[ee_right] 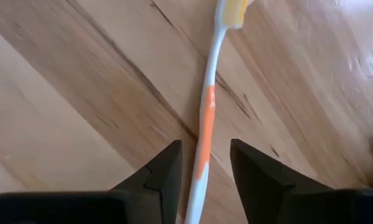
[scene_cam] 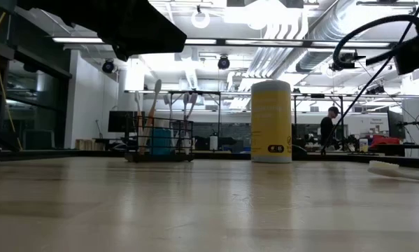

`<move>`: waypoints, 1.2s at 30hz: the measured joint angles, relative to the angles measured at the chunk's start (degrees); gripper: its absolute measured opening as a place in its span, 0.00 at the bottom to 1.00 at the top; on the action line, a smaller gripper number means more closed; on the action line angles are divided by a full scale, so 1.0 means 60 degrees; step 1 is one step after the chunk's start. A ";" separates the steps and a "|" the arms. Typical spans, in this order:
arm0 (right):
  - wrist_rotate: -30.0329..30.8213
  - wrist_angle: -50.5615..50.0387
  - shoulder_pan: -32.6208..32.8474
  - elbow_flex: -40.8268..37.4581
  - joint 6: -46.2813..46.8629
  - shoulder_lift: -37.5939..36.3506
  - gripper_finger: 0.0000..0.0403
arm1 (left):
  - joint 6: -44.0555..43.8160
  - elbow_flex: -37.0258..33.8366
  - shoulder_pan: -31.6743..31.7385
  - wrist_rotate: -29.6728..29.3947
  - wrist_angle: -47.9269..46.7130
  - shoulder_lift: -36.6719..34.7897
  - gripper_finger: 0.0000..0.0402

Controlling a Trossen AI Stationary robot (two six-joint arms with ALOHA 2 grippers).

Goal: Pick & Place toothbrushing station
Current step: Put the orange toothbrush into the left section of the wire organizer

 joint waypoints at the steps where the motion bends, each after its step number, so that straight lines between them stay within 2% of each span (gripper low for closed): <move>1: 0.0002 -0.0013 0.0000 0.0000 0.0000 0.0051 0.32 | -0.0002 0.0000 0.0000 0.0000 0.0000 0.0000 0.33; 17: 0.0072 -0.0220 -0.0309 0.0000 -0.0431 0.0386 0.38 | 0.0001 0.0000 0.0000 0.0004 0.0098 0.0000 0.33; 30: 0.0046 -0.0062 -0.0302 -0.0009 -0.0430 0.0383 0.38 | 0.0001 0.0000 0.0000 0.0011 0.0102 0.0000 0.33; 36: -0.0031 0.0361 -0.0302 -0.0430 -0.0410 0.0383 0.38 | 0.0001 0.0000 0.0000 0.0018 0.0102 0.0000 0.33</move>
